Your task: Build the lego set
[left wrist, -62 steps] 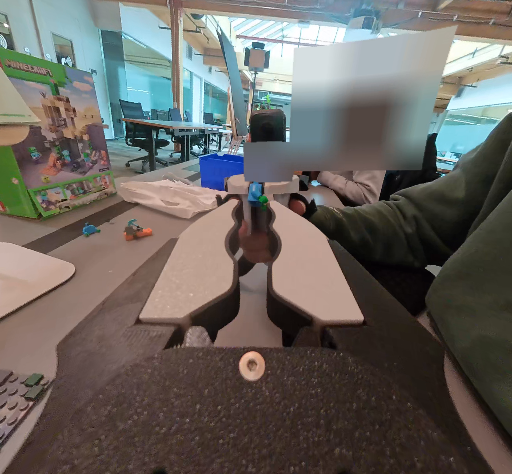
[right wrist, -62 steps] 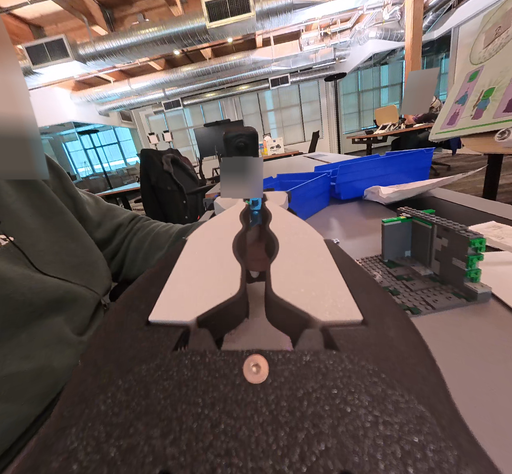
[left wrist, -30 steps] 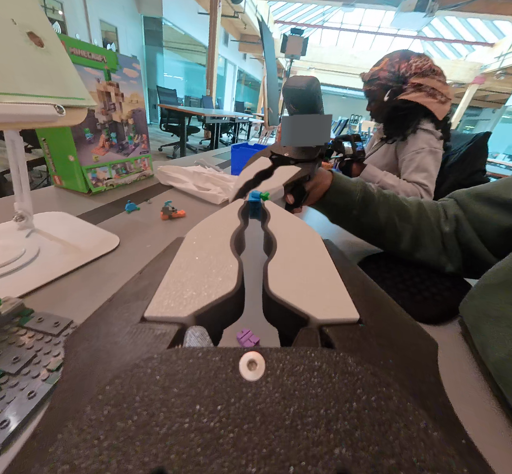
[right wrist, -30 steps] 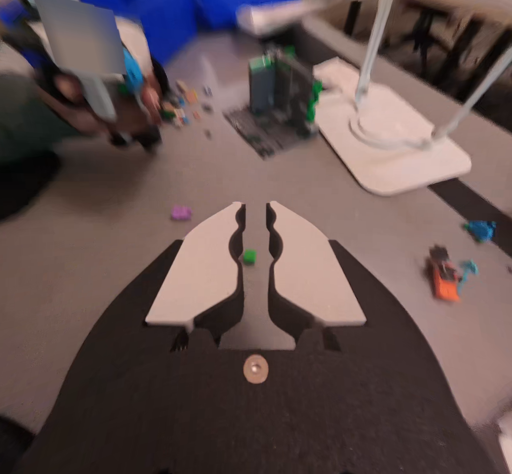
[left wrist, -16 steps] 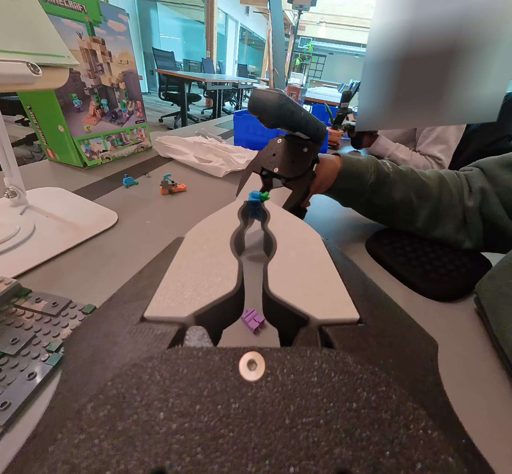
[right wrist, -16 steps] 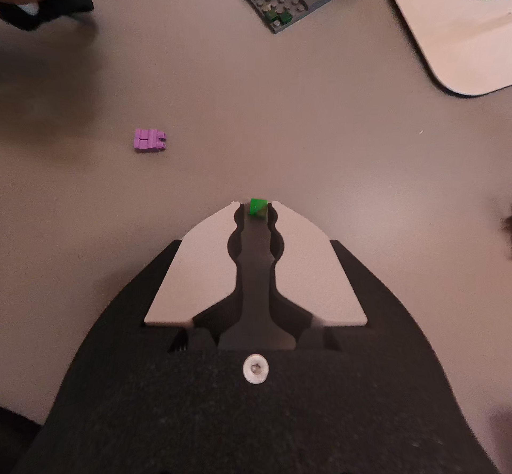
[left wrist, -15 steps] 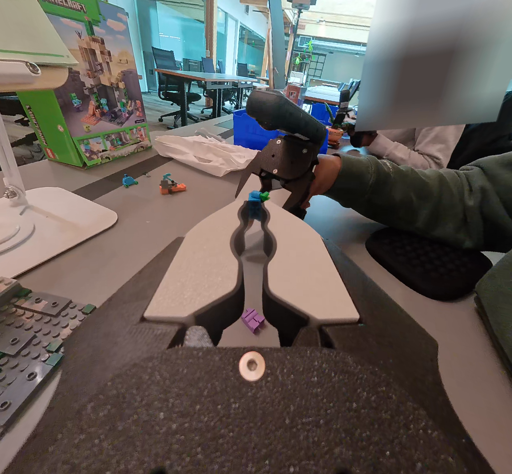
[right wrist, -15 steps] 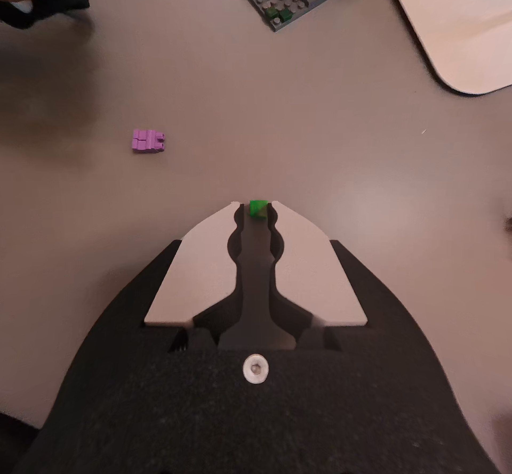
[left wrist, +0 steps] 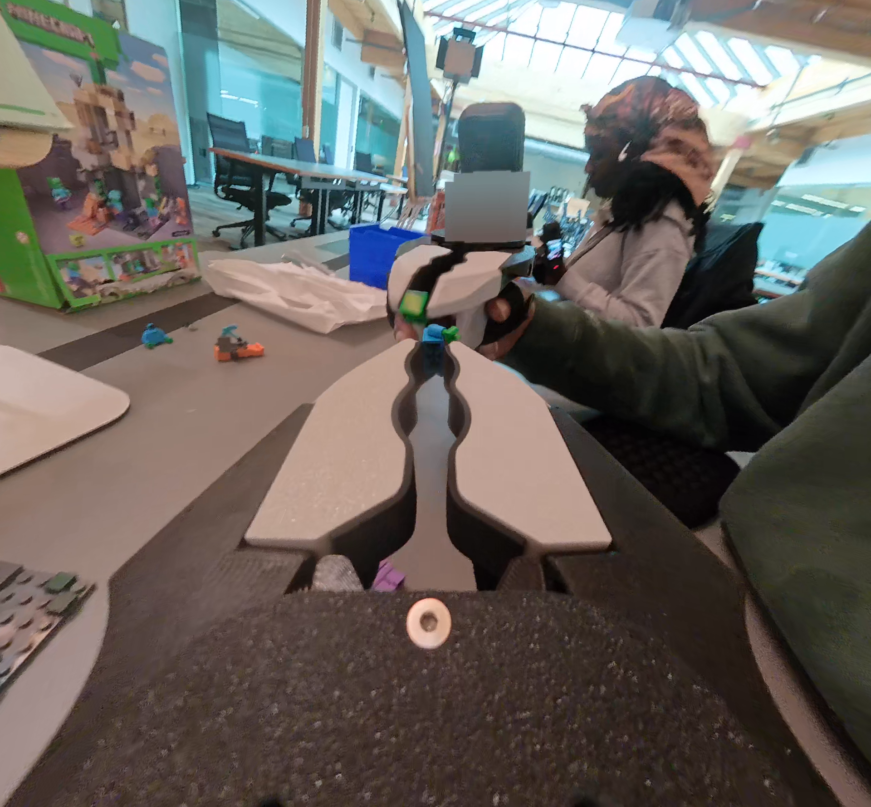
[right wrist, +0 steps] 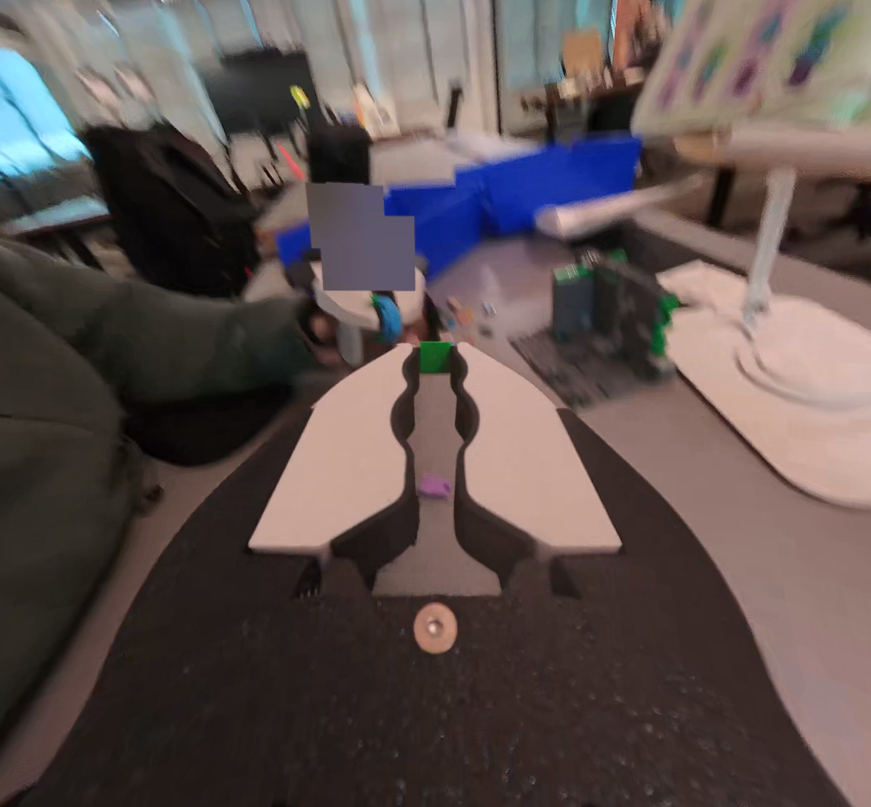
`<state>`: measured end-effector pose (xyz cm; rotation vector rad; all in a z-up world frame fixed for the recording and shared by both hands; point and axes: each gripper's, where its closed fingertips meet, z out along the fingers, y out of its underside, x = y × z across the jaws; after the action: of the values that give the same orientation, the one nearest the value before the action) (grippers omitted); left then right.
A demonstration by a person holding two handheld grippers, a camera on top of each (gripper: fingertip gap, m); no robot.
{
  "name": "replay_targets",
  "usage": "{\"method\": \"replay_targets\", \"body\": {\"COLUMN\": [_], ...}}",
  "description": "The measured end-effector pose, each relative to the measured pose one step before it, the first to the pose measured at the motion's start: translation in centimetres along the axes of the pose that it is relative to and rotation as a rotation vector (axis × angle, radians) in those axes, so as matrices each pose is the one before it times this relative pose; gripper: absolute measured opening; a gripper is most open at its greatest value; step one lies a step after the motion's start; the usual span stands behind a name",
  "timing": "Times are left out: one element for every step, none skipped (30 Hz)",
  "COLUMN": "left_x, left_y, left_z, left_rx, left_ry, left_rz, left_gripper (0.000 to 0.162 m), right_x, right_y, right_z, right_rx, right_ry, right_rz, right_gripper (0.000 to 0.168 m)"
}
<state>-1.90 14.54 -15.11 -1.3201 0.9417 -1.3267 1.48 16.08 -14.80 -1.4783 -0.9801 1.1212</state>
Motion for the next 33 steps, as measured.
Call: {"method": "replay_targets", "body": {"left_x": [0.426, 0.382, 0.362, 0.362, 0.366, 0.326, 0.287, 0.220, 0.201, 0.188, 0.190, 0.208, 0.178, 0.160, 0.092, 0.032, 0.105, 0.071, -0.034, -0.191, -0.052, 0.043, 0.063, 0.017, -0.004, -0.037, 0.008, 0.061, 0.053, 0.031, -0.023, 0.026, 0.012], "left_y": [-0.396, -0.337, -0.326, -0.328, -0.345, -0.332, -0.297, -0.219, -0.202, -0.181, -0.190, -0.230, -0.247, -0.233, -0.089, 0.040, -0.039, -0.151, -0.100, 0.089, 0.117, -0.051, -0.054, -0.011, 0.012, 0.012, 0.016, 0.046, -0.055, -0.105, -0.011, 0.046, 0.013], "left_z": [0.056, 0.082, 0.091, 0.070, 0.067, 0.064, 0.059, 0.078, 0.065, 0.069, 0.058, 0.047, 0.046, 0.038, 0.050, 0.052, 0.042, 0.022, -0.009, 0.004, 0.017, -0.007, 0.003, 0.008, 0.008, 0.008, 0.008, 0.025, 0.007, 0.012, 0.031, 0.033, 0.032], "left_rx": [0.0199, 0.0160, 0.0155, 0.0160, 0.0180, 0.0168, 0.0139, 0.0095, 0.0093, 0.0087, 0.0106, 0.0133, 0.0144, 0.0126, 0.0029, -0.0045, 0.0016, 0.0087, 0.0032, -0.0104, -0.0096, 0.0027, 0.0023, -0.0021, -0.0029, -0.0028, -0.0024, -0.0041, 0.0006, 0.0042, -0.0035, -0.0062, -0.0031], "left_ry": [0.0171, 0.0123, 0.0100, 0.0120, 0.0135, 0.0114, 0.0082, 0.0043, 0.0038, 0.0048, 0.0065, 0.0086, 0.0063, 0.0055, 0.0017, -0.0037, 0.0013, 0.0011, -0.0044, -0.0168, -0.0074, 0.0017, 0.0029, -0.0022, -0.0039, -0.0047, -0.0013, 0.0029, -0.0007, -0.0034, -0.0071, -0.0049, -0.0048], "left_rz": [-0.0044, 0.0009, 0.0025, -0.0003, -0.0027, -0.0022, 0.0005, 0.0026, 0.0025, -0.0001, -0.0037, -0.0066, -0.0064, -0.0051, -0.0011, 0.0069, 0.0041, -0.0028, 0.0011, 0.0122, 0.0131, -0.0013, -0.0017, 0.0075, 0.0071, 0.0046, 0.0028, 0.0032, 0.0037, 0.0059, 0.0091, 0.0115, 0.0091], "left_gripper": [0.008, 0.008, 0.008, 0.008, 0.008, 0.008, 0.007, 0.008, 0.008, 0.008, 0.008, 0.008, 0.008, 0.008, 0.008, 0.007, 0.008, 0.008, 0.007, 0.008, 0.009, 0.008, 0.008, 0.008, 0.008, 0.008, 0.008, 0.008, 0.008, 0.008, 0.008, 0.008, 0.008], "right_x": [-0.897, -0.755, -0.652, -0.547, -0.394, -0.333, -0.375, -0.332, -0.266, -0.257, -0.169, -0.042, -0.078, -0.085, -0.079, -0.089, -0.040, -0.030, -0.076, -0.113, -0.005, 0.023, 0.003, 0.005, 0.028, 0.041, 0.018, 0.043, 0.061, 0.002, -0.010, -0.035, -0.017], "right_y": [-1.324, -0.921, -0.585, -0.297, -0.138, -0.104, -0.126, -0.165, -0.193, -0.168, -0.090, -0.003, 0.090, 0.048, -0.082, -0.121, -0.012, -0.028, -0.064, -0.052, -0.017, -0.003, -0.018, -0.016, 0.003, 0.015, -0.013, -0.016, 0.013, 0.052, 0.002, 0.011, -0.024], "right_z": [-0.155, -0.007, 0.089, 0.162, 0.198, 0.193, 0.196, 0.191, 0.182, 0.177, 0.167, 0.172, 0.149, 0.122, 0.083, 0.086, 0.100, 0.054, 0.014, 0.004, 0.008, 0.014, -0.002, -0.007, -0.015, -0.018, -0.014, -0.012, -0.019, -0.037, -0.033, -0.016, -0.003], "right_rx": [0.0729, 0.0525, 0.0370, 0.0229, 0.0169, 0.0164, 0.0182, 0.0206, 0.0223, 0.0206, 0.0148, 0.0076, 0.0023, 0.0037, 0.0126, 0.0130, 0.0032, 0.0026, 0.0036, 0.0020, -0.0002, -0.0005, 0.0003, -0.0006, -0.0012, -0.0010, 0.0009, 0.0014, -0.0014, -0.0033, -0.0002, -0.0009, -0.0003], "right_ry": [-0.0407, -0.0354, -0.0320, -0.0291, -0.0205, -0.0182, -0.0244, -0.0216, -0.0166, -0.0156, -0.0093, -0.0005, -0.0027, -0.0050, -0.0040, -0.0052, -0.0001, 0.0020, -0.0021, -0.0056, 0.0016, 0.0043, 0.0020, 0.0007, 0.0020, 0.0031, 0.0019, 0.0031, 0.0039, -0.0003, -0.0013, -0.0015, -0.0004], "right_rz": [0.0058, 0.0099, 0.0132, 0.0134, 0.0100, 0.0094, 0.0160, 0.0186, 0.0131, 0.0094, 0.0071, 0.0019, -0.0006, 0.0030, 0.0055, 0.0049, -0.0009, -0.0051, -0.0025, 0.0003, -0.0016, -0.0044, -0.0016, 0.0012, -0.0007, -0.0029, -0.0020, -0.0001, -0.0003, -0.0019, -0.0007, 0.0007, -0.0008], "right_gripper": [0.012, 0.012, 0.012, 0.012, 0.012, 0.012, 0.012, 0.012, 0.012, 0.012, 0.012, 0.012, 0.012, 0.012, 0.012, 0.012, 0.012, 0.012, 0.012, 0.012, 0.012, 0.012, 0.012, 0.012, 0.012, 0.012, 0.012, 0.012, 0.012, 0.012, 0.012, 0.012, 0.012]}}
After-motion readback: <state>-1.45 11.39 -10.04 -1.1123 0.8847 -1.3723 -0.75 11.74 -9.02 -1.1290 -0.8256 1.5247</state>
